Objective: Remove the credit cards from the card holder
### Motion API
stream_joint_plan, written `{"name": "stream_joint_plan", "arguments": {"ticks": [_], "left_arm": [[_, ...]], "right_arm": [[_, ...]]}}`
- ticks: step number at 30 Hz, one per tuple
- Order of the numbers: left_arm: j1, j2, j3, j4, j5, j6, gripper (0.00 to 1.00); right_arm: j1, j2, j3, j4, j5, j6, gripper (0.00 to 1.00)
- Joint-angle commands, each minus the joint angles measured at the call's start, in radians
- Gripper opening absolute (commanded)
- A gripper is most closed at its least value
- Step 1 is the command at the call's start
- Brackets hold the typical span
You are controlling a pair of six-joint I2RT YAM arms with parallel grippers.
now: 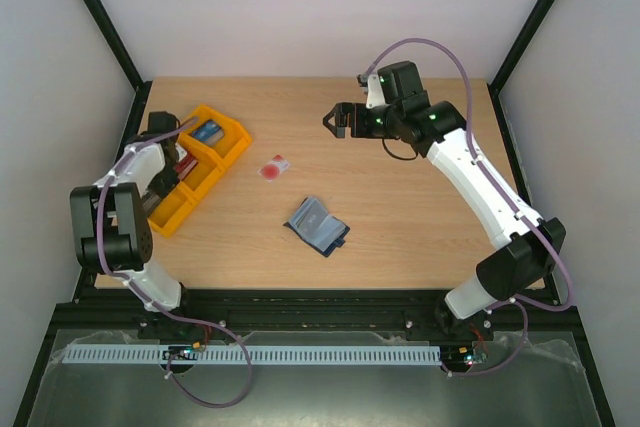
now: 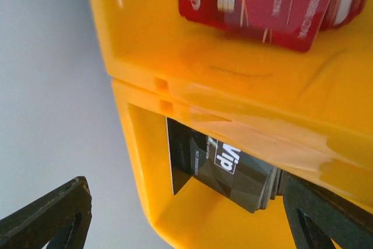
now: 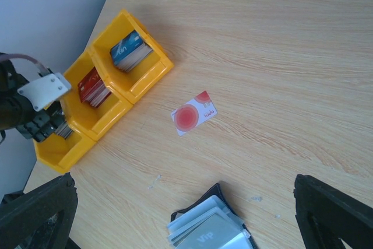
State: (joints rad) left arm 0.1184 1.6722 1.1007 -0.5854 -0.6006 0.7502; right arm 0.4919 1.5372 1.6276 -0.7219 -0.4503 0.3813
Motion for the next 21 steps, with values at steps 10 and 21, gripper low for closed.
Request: {"name": "stream_joint_plan", "arguments": {"ticks": [10, 21], "left_arm": [[-0.245, -0.238, 0.345, -0.370, 0.858, -0.234, 0.99], [-0.562, -0.021, 0.164, -0.216, 1.073, -0.600, 0.99]], "right_arm": [[0.077, -0.056, -0.343, -0.012, 0.068, 0.139, 0.96], [0.198, -0.077, -0.754, 0.194, 0.010, 0.336, 0.94]]}}
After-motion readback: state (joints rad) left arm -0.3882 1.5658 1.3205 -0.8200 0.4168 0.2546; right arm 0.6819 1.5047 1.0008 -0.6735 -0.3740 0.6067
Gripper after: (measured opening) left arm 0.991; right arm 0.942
